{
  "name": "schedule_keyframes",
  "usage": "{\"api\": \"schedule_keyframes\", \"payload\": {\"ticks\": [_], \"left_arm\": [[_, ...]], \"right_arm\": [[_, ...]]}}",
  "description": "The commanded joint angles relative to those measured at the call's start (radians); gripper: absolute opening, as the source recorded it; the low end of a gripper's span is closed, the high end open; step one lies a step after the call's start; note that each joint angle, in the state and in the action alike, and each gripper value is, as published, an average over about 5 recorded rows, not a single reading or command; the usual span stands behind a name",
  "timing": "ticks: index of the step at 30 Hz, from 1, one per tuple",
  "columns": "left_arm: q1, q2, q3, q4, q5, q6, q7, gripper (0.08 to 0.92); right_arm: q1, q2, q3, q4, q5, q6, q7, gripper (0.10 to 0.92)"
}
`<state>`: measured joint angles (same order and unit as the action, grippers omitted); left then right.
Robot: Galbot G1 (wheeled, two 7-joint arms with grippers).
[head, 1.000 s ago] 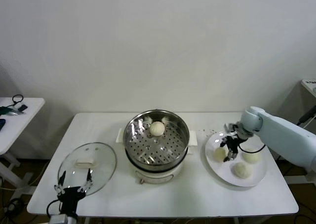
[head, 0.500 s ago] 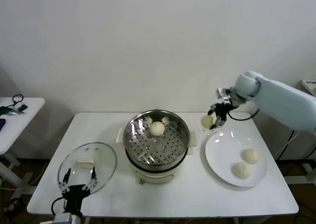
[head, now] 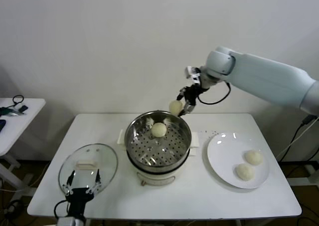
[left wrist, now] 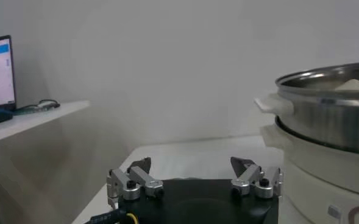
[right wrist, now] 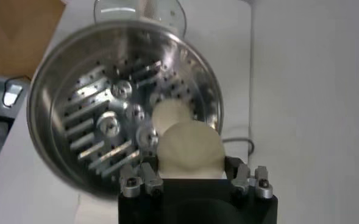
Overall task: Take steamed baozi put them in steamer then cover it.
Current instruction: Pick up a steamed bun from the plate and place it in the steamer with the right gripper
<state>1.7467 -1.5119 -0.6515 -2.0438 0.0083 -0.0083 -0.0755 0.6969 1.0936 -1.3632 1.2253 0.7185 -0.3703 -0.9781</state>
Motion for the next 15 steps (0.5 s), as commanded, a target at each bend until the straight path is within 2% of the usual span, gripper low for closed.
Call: {"api": "schedule_keyframes", "payload": {"ticks": [1,15], "left_arm": [[0.021,0.004,0.009,-0.002,-0.001,-0.005,0.002,0.823],[0.018,0.026,-0.015,0.008,-0.007,-0.014,0.0,0.823]], "right_arm": [[0.035,0.158,-0.084,0.059,0.136,-0.105,0.135,0.689],[-0.076,0.282,-0.125,0.013,0.132,-0.164,0.19,0.69]]}}
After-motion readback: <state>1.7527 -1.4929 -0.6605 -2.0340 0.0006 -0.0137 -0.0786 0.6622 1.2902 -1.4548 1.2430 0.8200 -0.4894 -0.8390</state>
